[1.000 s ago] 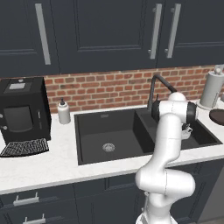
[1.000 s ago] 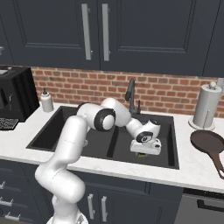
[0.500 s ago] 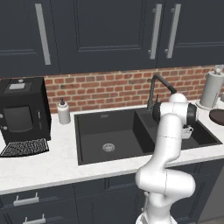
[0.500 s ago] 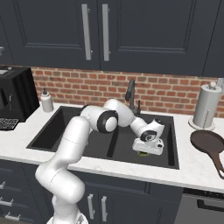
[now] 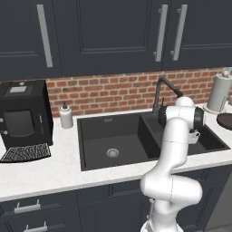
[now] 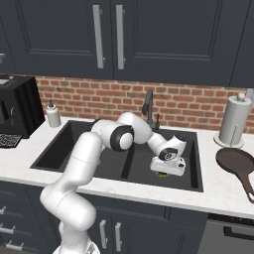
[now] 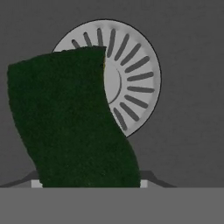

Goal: Pick the pan and sponge and place them into the sink. Then turn on the water.

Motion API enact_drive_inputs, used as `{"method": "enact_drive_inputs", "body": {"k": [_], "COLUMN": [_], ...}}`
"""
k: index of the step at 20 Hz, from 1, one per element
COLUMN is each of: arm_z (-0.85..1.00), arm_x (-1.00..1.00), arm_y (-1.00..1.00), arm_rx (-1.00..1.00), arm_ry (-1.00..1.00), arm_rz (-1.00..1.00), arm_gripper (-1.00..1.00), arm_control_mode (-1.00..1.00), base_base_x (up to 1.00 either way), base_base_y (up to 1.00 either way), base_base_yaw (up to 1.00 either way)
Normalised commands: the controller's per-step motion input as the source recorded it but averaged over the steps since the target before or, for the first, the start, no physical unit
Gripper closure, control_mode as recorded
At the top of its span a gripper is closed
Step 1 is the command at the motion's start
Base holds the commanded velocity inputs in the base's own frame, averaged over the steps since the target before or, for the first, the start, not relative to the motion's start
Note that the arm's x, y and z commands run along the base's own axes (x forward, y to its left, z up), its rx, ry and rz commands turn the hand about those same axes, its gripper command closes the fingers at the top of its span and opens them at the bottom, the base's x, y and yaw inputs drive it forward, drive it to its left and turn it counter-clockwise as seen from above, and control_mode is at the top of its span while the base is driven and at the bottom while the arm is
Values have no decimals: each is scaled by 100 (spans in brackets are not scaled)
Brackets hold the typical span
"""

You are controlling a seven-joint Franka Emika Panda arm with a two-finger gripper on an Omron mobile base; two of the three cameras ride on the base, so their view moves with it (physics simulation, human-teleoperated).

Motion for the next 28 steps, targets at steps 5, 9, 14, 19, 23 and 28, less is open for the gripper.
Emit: {"method": "enact_drive_inputs", "body": {"k": [5, 9, 14, 19, 23, 28], "arm_z": [-16, 0, 2, 26, 47, 67], "arm_x": [0, -3, -13, -34, -48, -55], "arm_y": [4, 0, 0, 0, 0, 2], "arm_rx": [0, 0, 0, 0, 0, 0], "arm_ry": [0, 0, 0, -4, -9, -11], "arm_rz": [0, 0, 1, 2, 1, 0], "arm_gripper": [-100, -100, -100, -100, -100, -100], "arm_control_mode": [-100, -100, -100, -100, -100, -100], "base_base_x": [0, 0, 0, 0, 0, 0], "base_base_y": [0, 0, 0, 0, 0, 0], "base_base_yaw": [0, 0, 0, 0, 0, 0]}}
